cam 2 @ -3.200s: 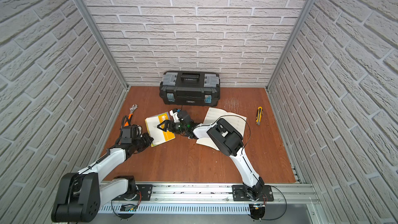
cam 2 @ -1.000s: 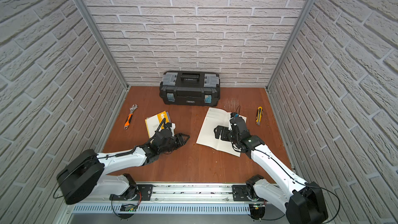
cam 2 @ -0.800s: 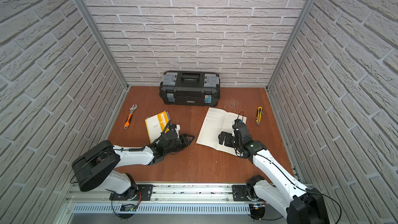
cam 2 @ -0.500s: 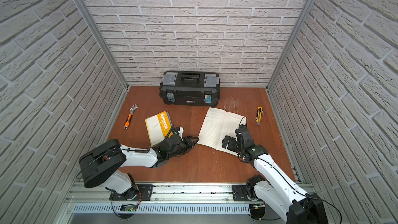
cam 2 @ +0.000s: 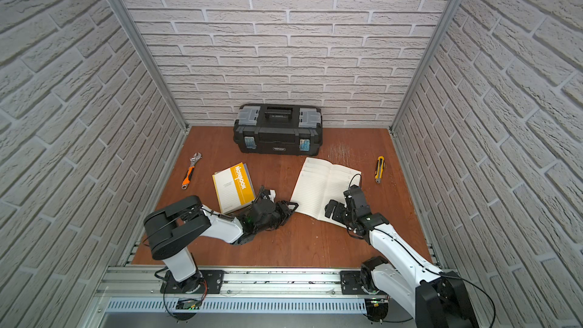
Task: Close the notebook
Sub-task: Close the notebook at the center of the board.
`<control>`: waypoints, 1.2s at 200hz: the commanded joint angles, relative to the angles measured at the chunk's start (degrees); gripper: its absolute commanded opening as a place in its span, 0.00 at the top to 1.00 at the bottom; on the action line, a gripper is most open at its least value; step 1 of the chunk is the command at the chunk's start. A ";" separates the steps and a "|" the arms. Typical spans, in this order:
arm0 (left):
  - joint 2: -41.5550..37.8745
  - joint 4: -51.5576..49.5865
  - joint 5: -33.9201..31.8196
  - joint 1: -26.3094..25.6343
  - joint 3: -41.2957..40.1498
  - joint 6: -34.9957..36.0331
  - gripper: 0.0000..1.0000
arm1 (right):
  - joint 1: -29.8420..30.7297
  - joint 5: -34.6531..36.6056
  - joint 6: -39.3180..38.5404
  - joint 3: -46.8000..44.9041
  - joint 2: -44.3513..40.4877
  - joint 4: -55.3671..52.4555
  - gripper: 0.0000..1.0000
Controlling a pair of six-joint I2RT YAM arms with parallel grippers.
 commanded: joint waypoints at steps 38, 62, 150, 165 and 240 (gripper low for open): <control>1.36 5.01 0.04 -0.97 1.43 -2.50 0.53 | -0.72 -1.44 0.60 -1.57 1.45 4.59 0.00; 0.19 4.11 0.48 -1.32 1.65 -3.29 0.52 | -0.79 -1.67 0.94 -1.87 2.30 5.03 0.00; 6.37 10.61 -0.47 -2.81 1.25 -6.03 0.52 | -0.90 -1.91 0.95 -2.69 2.25 4.91 0.00; 6.47 9.88 -0.73 -2.77 1.27 -5.67 0.52 | -0.91 -1.85 0.87 -2.57 2.16 4.72 0.00; 4.47 7.51 -3.24 -2.81 0.37 -3.26 0.52 | -1.03 -2.14 0.69 -2.74 2.02 4.53 0.00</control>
